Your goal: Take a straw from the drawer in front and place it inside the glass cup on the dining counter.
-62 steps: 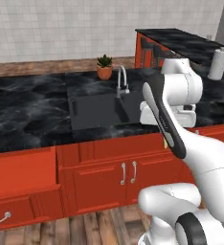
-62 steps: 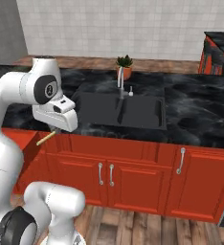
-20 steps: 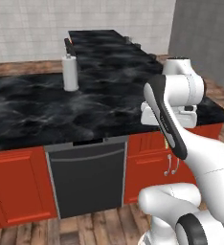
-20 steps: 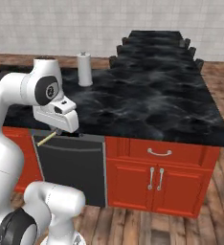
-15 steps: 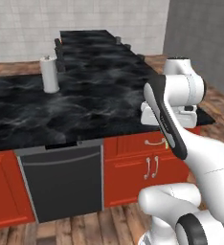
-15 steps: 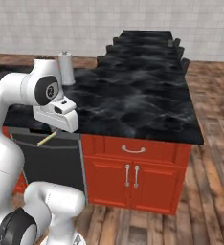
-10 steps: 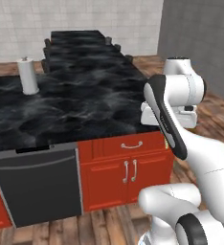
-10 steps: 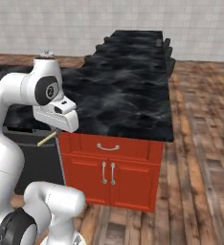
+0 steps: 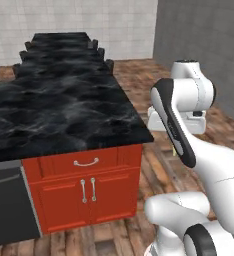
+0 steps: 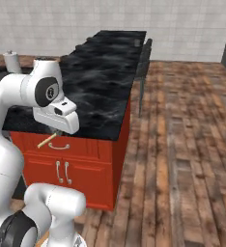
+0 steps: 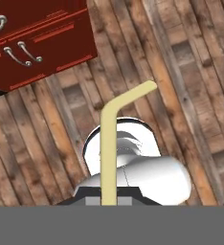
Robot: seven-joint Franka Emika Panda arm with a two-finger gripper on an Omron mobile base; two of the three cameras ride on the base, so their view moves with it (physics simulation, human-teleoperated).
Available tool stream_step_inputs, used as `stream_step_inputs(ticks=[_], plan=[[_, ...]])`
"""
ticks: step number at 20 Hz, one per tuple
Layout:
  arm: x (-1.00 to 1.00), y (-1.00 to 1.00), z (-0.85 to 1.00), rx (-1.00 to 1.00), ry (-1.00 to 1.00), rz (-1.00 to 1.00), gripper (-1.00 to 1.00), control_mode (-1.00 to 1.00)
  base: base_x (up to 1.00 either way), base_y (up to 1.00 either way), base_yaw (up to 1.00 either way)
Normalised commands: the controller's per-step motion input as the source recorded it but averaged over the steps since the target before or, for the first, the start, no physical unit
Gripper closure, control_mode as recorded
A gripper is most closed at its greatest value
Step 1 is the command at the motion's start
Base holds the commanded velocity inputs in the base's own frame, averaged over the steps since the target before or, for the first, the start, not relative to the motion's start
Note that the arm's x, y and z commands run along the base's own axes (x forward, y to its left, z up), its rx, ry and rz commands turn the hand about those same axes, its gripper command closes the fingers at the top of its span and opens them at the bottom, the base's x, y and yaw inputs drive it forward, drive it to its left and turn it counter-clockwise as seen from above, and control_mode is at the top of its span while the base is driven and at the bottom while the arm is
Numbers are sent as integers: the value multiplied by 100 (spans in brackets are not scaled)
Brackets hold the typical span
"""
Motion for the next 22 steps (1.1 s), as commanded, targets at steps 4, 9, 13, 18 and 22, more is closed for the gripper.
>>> stream_step_inputs(ticks=[4,9,13,18,22], plan=[[0,0,0,0,0,0,100,100,61,-100,0],[0,0,0,0,0,0,100,100,79,-100,0],[0,0,0,0,0,0,100,100,85,-100,0],[0,0,0,0,0,0,100,100,94,-100,0],[0,0,0,0,0,0,100,100,100,-100,0]])
